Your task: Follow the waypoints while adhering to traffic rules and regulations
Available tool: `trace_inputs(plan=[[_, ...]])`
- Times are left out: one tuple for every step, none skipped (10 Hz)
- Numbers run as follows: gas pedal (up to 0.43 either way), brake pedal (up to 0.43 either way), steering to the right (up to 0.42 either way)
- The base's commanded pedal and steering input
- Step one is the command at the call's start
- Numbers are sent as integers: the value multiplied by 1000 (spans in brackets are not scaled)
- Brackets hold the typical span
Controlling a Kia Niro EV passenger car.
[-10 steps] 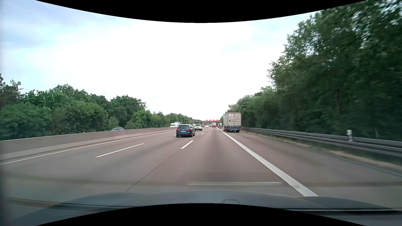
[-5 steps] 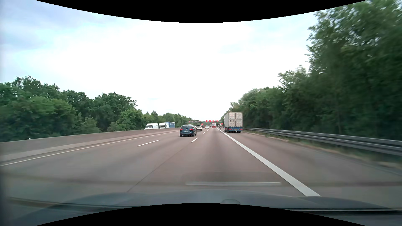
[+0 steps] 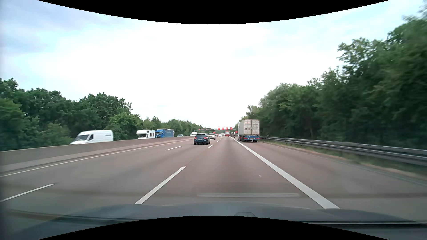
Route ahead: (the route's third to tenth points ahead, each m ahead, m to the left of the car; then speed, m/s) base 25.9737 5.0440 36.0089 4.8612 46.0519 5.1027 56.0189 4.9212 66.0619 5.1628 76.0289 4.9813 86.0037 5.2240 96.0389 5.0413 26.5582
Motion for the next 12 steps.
trace_inputs(plan=[[177, 0, -4], [177, 0, -4], [177, 0, -4], [177, 0, -4], [177, 0, -4], [177, 0, -4], [177, 0, -4], [177, 0, -4], [177, 0, -4], [177, 0, -4], [177, 0, -4], [177, 0, -4]])
